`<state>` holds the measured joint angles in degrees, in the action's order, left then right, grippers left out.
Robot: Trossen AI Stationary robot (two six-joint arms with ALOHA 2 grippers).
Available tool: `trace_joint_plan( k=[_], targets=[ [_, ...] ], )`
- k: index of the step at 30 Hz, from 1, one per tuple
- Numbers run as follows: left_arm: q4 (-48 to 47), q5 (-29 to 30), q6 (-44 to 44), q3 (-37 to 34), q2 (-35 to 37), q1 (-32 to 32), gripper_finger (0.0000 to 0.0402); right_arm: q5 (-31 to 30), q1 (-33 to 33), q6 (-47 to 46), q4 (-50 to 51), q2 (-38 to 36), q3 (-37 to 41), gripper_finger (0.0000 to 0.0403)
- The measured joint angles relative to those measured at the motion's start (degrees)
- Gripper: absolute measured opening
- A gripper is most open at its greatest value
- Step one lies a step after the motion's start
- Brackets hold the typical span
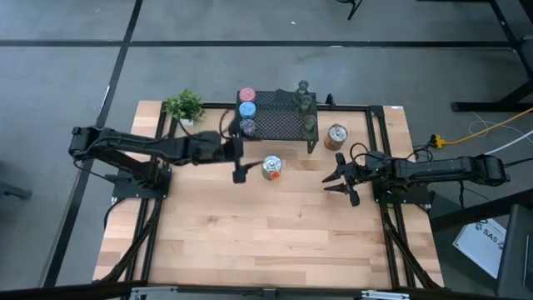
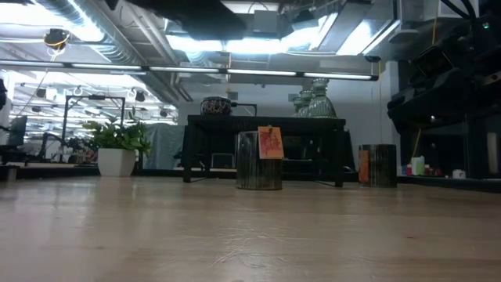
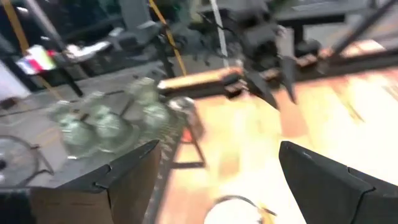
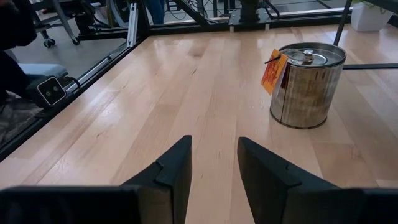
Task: Pick & Place candle stick holders
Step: Put the left silver scented candle on the shelf
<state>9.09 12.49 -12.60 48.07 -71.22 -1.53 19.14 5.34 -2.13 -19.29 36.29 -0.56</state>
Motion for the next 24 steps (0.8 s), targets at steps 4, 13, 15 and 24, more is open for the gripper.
trace_joint_plan(
  k=[4, 13, 15, 24],
  targets=[
    [-0.7, -0.3, 0.0, 0.0, -2.4, 2.5, 0.0321, 0.0, 0.0, 0.0, 0.0, 0.0, 0.0, 0.0132],
    [-0.9, 1.0, 1.4, 0.0, -10.3, 5.3, 0.029, 0.0, 0.0, 0.0, 0.0, 0.0, 0.0, 0.0132],
    [-0.7, 3.4, 1.4, 0.0, -11.7, 5.7, 0.0287, 0.0, 0.0, 0.0, 0.0, 0.0, 0.0, 0.0132],
    [-0.9, 5.9, 1.4, 0.0, -16.8, 6.2, 0.0285, 0.0, 0.0, 0.0, 0.0, 0.0, 0.0, 0.0132]
  ],
)
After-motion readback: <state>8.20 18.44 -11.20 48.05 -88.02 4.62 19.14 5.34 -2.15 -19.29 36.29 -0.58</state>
